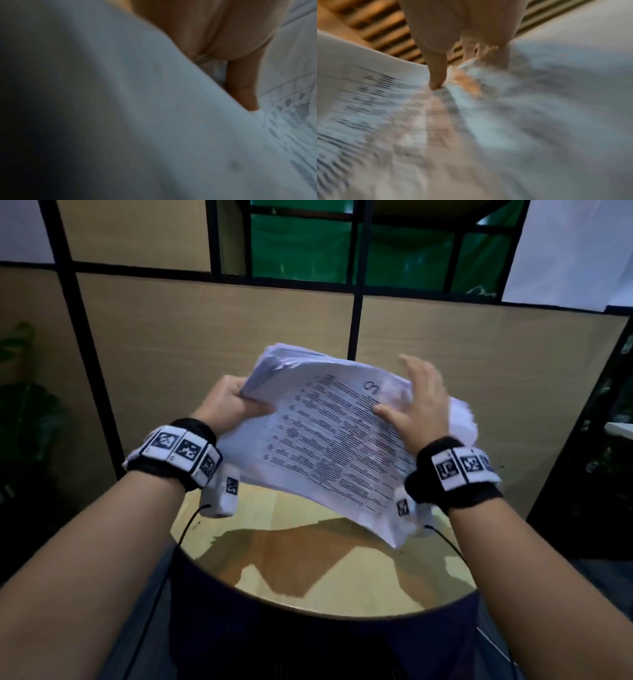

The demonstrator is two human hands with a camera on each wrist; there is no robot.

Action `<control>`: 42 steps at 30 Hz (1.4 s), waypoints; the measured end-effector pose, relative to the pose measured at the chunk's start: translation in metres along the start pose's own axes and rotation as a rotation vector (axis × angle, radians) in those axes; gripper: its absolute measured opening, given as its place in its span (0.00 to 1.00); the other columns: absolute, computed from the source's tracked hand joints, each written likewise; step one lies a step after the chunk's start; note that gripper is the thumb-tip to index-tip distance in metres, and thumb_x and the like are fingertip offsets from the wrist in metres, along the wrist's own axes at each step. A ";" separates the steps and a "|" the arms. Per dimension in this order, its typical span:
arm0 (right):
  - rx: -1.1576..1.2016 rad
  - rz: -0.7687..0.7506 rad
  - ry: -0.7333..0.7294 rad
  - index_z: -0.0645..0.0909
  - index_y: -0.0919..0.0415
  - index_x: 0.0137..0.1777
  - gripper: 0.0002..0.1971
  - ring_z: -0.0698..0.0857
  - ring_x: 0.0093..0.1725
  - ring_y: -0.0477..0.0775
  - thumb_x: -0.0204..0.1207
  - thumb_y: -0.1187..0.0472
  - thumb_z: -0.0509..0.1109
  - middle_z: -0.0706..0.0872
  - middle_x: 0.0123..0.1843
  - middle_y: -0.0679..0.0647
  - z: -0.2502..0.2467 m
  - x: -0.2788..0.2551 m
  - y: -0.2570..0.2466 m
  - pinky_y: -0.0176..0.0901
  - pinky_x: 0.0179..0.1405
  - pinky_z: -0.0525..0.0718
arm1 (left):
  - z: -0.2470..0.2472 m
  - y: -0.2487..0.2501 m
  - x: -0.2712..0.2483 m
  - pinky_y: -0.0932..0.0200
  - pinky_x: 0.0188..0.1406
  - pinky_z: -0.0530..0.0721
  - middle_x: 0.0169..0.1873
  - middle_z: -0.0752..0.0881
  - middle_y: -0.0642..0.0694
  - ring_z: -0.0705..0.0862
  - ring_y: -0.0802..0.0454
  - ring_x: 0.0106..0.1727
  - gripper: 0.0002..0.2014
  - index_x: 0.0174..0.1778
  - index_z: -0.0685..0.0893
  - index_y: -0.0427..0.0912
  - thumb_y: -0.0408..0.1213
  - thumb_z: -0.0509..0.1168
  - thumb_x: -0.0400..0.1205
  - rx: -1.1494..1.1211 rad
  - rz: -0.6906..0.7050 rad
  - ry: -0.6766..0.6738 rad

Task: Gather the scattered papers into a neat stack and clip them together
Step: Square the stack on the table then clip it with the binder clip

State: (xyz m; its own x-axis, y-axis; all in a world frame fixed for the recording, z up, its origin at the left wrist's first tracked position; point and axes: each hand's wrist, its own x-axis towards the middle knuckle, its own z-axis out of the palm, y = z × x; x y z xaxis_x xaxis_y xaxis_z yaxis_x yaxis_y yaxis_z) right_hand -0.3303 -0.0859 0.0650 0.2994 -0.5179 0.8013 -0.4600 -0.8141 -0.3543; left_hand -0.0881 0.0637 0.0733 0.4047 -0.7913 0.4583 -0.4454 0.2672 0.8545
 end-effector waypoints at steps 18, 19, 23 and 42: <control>0.798 0.626 -0.163 0.83 0.62 0.50 0.11 0.88 0.38 0.50 0.68 0.63 0.78 0.89 0.42 0.51 0.010 -0.036 0.055 0.54 0.52 0.86 | -0.001 -0.046 -0.012 0.38 0.62 0.81 0.61 0.85 0.35 0.83 0.37 0.63 0.30 0.56 0.84 0.44 0.43 0.77 0.56 -0.226 -0.090 -0.023; 0.789 0.626 -0.203 0.83 0.62 0.52 0.16 0.88 0.42 0.54 0.65 0.60 0.80 0.89 0.45 0.54 0.010 -0.040 0.056 0.55 0.54 0.85 | -0.002 -0.049 -0.013 0.38 0.61 0.81 0.61 0.85 0.36 0.83 0.38 0.63 0.31 0.58 0.83 0.45 0.42 0.78 0.57 -0.212 -0.097 -0.049; 0.804 0.669 -0.348 0.80 0.67 0.61 0.25 0.86 0.47 0.55 0.63 0.68 0.80 0.86 0.57 0.62 0.011 -0.057 0.064 0.47 0.52 0.89 | -0.007 -0.069 -0.022 0.44 0.57 0.85 0.51 0.90 0.48 0.88 0.49 0.55 0.37 0.54 0.84 0.47 0.43 0.84 0.46 -0.130 -0.242 -0.215; 0.982 0.686 -0.164 0.85 0.58 0.47 0.29 0.90 0.47 0.57 0.44 0.50 0.87 0.92 0.44 0.53 0.019 -0.059 0.062 0.49 0.48 0.89 | 0.004 -0.078 -0.027 0.51 0.51 0.86 0.51 0.90 0.45 0.88 0.48 0.54 0.28 0.58 0.83 0.39 0.29 0.76 0.60 -0.230 -0.254 -0.078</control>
State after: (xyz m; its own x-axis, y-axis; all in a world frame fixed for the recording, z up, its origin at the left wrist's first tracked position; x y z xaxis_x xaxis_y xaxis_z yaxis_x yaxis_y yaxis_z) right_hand -0.3609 -0.1109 -0.0138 0.3773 -0.8896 0.2575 0.2452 -0.1721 -0.9541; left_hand -0.0680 0.0621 -0.0066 0.4134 -0.8857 0.2111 -0.1426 0.1660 0.9758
